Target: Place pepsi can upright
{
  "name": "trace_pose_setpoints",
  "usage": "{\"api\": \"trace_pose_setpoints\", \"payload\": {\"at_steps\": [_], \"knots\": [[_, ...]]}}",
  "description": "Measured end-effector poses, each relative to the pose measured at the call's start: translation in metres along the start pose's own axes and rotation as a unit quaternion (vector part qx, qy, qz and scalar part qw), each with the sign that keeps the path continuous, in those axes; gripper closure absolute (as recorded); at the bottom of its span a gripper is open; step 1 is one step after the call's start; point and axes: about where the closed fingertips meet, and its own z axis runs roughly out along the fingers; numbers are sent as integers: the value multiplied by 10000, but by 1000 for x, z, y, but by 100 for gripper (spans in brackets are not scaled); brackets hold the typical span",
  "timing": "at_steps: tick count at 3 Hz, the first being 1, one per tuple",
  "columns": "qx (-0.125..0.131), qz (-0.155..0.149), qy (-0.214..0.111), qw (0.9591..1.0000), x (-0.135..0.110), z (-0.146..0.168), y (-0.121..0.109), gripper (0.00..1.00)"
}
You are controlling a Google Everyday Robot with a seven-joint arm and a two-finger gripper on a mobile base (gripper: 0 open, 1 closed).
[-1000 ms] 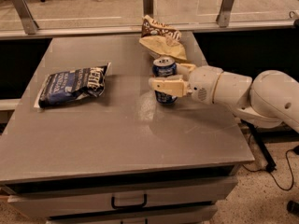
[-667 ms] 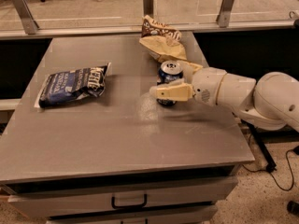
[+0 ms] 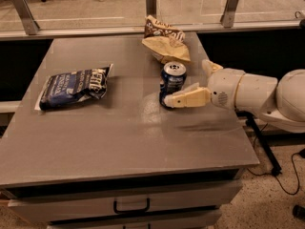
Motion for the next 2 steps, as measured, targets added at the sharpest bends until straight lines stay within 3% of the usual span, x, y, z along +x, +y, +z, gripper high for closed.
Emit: {"api": "trace_pose_setpoints", "payload": {"at_steps": [1,2], "knots": [[579,-52,489,9971,-1,-46,-18,0],[579,-52,489,9971,-1,-46,-18,0]]}}
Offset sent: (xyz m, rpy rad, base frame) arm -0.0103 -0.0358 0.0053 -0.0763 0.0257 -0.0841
